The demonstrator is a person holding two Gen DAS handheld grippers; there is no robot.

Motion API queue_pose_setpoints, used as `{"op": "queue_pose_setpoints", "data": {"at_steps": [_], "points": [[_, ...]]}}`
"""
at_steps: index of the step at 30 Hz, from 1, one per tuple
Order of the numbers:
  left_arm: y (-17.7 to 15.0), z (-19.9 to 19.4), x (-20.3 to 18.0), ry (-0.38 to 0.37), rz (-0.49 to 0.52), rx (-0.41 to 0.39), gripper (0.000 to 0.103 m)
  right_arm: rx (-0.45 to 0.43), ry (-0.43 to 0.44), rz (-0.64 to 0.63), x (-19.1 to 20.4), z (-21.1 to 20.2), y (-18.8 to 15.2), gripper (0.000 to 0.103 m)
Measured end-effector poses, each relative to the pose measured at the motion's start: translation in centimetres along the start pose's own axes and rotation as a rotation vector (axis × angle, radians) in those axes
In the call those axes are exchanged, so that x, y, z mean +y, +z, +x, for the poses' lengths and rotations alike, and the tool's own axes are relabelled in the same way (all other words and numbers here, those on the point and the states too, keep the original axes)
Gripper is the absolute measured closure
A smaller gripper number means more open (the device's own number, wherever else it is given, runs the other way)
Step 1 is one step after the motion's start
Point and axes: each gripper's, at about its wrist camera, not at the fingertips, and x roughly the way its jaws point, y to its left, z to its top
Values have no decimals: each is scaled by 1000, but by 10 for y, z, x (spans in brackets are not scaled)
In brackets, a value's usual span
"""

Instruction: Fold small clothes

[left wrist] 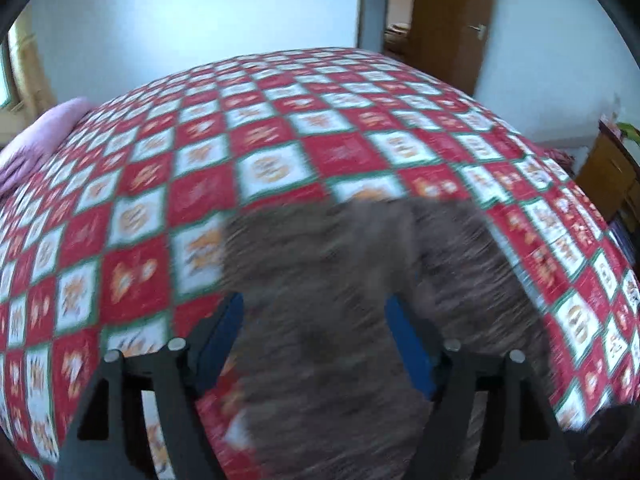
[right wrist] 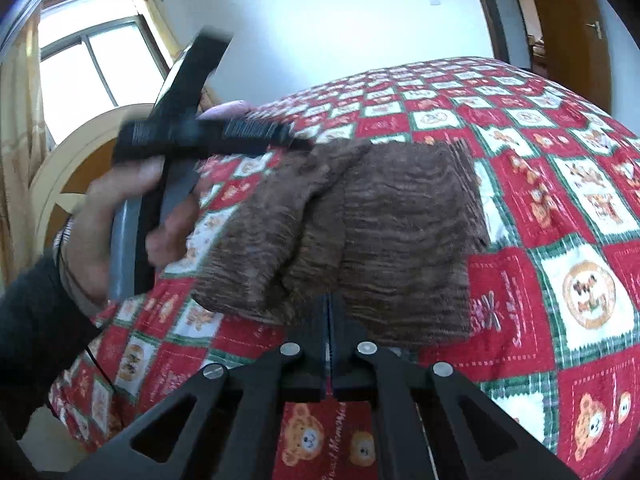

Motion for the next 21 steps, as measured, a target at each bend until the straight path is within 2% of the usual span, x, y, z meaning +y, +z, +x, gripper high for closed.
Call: {"op": "queue_pose_setpoints", "data": {"at_steps": [2, 3, 4, 6, 8, 10, 14, 17, 18, 20, 21], "points": [[-21, 0, 26, -5, -46, 10, 27, -1, 60, 0, 1, -1, 11, 101], [-29, 1, 34, -9, -65, 17, 27, 6, 102, -2, 1, 2, 21, 96], [-39, 2, 42, -17, -92, 23, 27, 26, 135, 3, 1, 7, 30, 69], [-55, 2, 47, -45, -122, 33, 27, 77, 197, 37, -4, 22, 46, 26], [-66, 1, 47, -59, -133, 30, 27, 65, 234, 98, -15, 35, 64, 26], [-77, 1, 41, -72, -124, 32, 27, 94, 279, 135, -24, 54, 85, 26], [-92, 6, 33, -94, -108, 49, 24, 111, 243, 164, -39, 90, 117, 29], [-93, 6, 34, -95, -109, 37, 20, 169, 255, 191, -48, 126, 127, 40], [-92, 8, 36, -106, -120, 42, 18, 197, 278, 207, -50, 140, 127, 45], [-92, 11, 38, -116, -133, 40, 16, 242, 293, 206, -49, 159, 124, 48], [-91, 11, 38, -116, -131, 39, 15, 264, 290, 194, -46, 166, 121, 53]]}}
